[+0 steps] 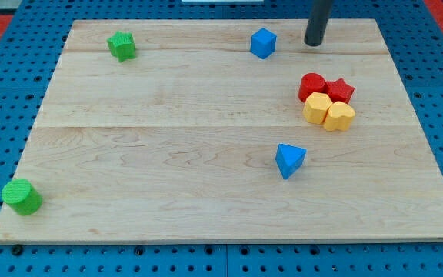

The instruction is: Move the blue cube diagonally top left to the blue triangle

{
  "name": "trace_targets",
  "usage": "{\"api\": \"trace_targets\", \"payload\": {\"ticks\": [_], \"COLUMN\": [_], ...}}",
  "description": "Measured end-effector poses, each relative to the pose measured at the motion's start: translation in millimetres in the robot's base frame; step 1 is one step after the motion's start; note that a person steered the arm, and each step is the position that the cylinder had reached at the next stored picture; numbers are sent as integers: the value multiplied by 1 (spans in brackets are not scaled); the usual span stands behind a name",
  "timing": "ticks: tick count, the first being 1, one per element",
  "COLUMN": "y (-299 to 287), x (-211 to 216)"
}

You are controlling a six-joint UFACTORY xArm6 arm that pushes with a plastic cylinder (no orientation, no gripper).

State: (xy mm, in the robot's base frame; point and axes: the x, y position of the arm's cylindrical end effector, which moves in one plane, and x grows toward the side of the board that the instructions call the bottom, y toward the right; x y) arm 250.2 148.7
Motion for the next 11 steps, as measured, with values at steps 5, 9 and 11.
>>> {"api": "trace_targets", "payload": {"ticks": [5, 9, 11], "y": [-139, -179, -232], "x": [31, 35, 4]}}
